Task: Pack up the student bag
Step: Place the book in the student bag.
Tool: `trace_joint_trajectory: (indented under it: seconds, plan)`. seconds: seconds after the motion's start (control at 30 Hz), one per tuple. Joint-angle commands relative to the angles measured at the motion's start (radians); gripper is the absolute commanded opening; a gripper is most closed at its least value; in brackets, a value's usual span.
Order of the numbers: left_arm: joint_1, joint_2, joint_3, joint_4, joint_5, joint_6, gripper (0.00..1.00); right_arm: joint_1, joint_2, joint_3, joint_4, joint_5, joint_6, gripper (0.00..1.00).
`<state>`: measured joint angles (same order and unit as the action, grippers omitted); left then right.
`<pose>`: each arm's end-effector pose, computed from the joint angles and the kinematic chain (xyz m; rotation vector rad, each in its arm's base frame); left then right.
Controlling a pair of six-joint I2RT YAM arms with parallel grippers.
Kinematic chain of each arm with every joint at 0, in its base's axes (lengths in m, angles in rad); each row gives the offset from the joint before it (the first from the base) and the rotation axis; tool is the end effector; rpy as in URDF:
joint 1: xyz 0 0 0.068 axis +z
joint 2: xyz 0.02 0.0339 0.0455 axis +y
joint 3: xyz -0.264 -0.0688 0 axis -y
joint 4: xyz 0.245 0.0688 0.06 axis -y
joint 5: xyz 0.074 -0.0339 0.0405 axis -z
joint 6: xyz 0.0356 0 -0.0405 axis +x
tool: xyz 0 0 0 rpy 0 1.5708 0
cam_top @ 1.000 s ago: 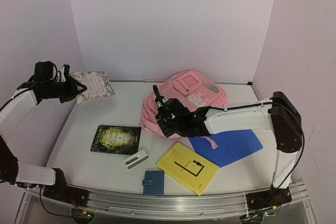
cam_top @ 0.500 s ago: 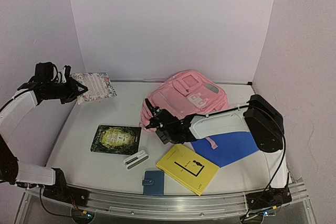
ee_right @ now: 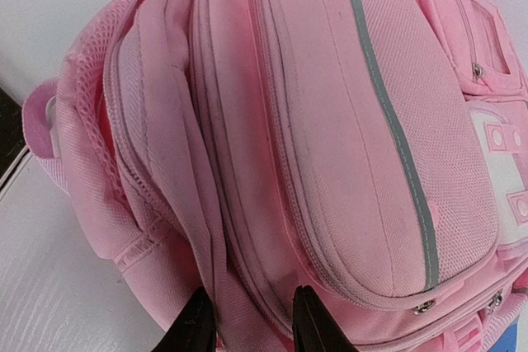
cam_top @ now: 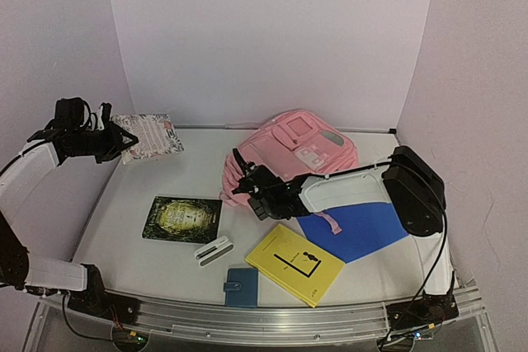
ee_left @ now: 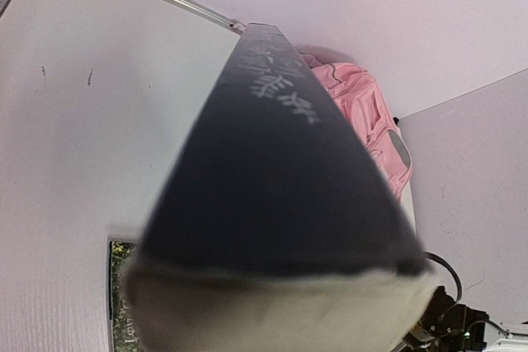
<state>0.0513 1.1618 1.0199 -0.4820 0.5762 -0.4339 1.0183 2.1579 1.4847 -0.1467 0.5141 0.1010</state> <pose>0.2510 -0.0065 0.3198 -0.2022 2.1935 -0.8458 0.2599 0.3882 0.1507 -0.7868 2.1197 -0.0304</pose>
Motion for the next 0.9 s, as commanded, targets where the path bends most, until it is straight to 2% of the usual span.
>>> trace_joint_trajectory:
  seconds: [0.0,0.1,0.17,0.3,0.5,0.6,0.73,0.87]
  plan:
    - [-0.001,-0.018,0.02,0.095,0.055,0.024,0.0,-0.015,0.048,0.043,-0.006,0.021,-0.008,0.2]
    - [0.0,-0.017,0.018,0.102,0.077,0.026,0.0,-0.015,0.024,0.053,-0.008,0.05,0.011,0.04]
    - [-0.001,-0.015,0.017,0.112,0.103,0.029,0.0,-0.014,-0.034,0.051,-0.009,0.053,0.033,0.0]
    - [-0.002,-0.004,0.017,0.136,0.16,0.002,0.0,-0.014,-0.169,0.068,-0.01,0.035,0.088,0.0]
    - [-0.016,-0.029,-0.071,0.314,0.25,-0.252,0.0,-0.016,-0.287,0.127,-0.009,0.017,0.164,0.0]
    - [-0.056,-0.062,-0.133,0.396,0.23,-0.372,0.0,-0.016,-0.315,0.137,-0.005,0.003,0.215,0.0]
    - [-0.168,-0.091,-0.204,0.497,0.147,-0.479,0.0,-0.017,-0.352,0.105,0.053,-0.036,0.25,0.0]
    - [-0.253,-0.049,-0.232,0.605,0.099,-0.555,0.0,-0.016,-0.383,0.062,0.125,-0.074,0.263,0.0]
